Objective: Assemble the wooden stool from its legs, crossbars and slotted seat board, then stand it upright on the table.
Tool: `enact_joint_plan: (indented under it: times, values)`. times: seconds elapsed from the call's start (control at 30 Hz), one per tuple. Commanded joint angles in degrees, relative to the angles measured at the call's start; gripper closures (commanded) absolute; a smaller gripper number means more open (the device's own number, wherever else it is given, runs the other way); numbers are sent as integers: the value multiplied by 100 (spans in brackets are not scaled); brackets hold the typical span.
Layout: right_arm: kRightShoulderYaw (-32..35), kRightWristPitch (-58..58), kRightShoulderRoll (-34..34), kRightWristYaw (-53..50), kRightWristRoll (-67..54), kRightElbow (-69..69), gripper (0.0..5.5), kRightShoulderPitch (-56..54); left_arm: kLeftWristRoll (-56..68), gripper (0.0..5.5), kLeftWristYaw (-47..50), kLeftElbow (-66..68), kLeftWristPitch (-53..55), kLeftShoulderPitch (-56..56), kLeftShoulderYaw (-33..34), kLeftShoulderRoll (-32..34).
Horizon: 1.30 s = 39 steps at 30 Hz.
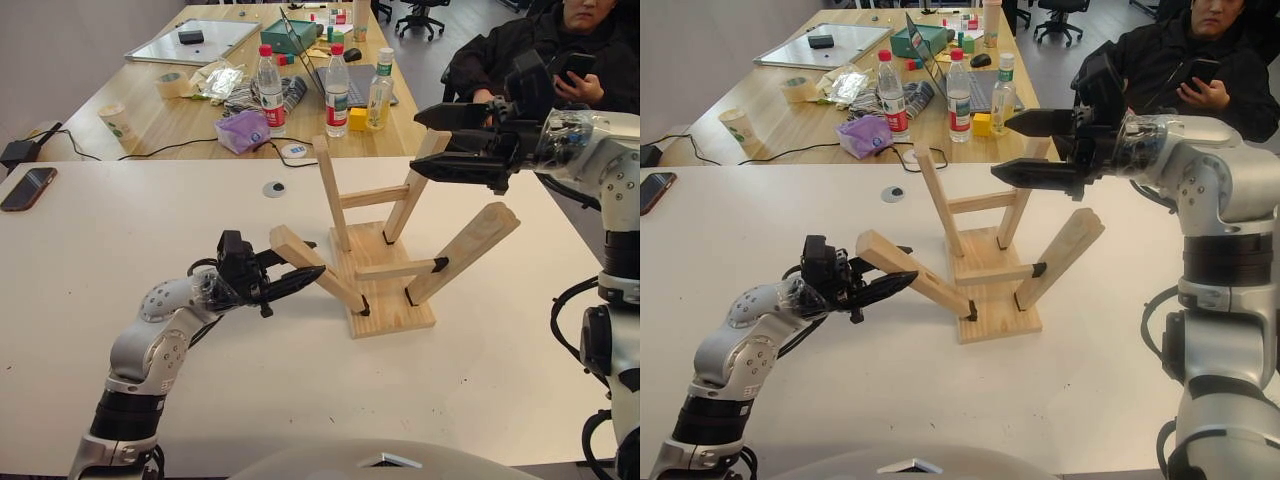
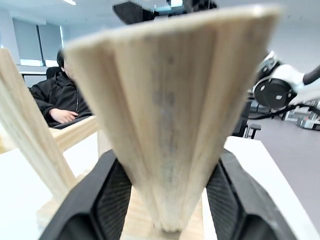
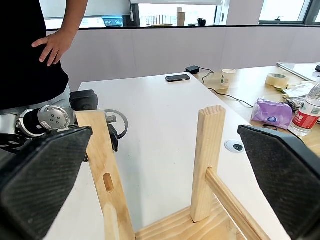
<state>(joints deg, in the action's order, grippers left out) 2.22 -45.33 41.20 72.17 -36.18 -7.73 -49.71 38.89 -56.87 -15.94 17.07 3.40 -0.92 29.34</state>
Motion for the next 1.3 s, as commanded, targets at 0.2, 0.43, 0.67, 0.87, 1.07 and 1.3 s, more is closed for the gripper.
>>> enact_joint_plan:
  times: [0.2,0.43,0.67,0.87,1.07,1.3]
  values:
    - [139,-168,56,-48,-176,229,10,149,-199,346,243,-121,415,251,74,267]
    - [346,-241,39,-227,-311,243,10,200,-221,346,260,-313,885,413,12,501]
    - [440,-261,39,-320,-359,413,10,408,-1051,346,619,-973,1474,1004,-711,968]
    - [454,-254,46,-401,-410,464,10,521,-1438,346,1117,-856,1903,1503,-866,944]
    - [580,-190,0,-596,-466,455,10,508,-884,346,1255,-1021,3274,2201,-553,1047]
    - [1290,-486,-254,-1271,-1049,29,10,-41,-656,346,1079,-798,3985,2795,-624,1213]
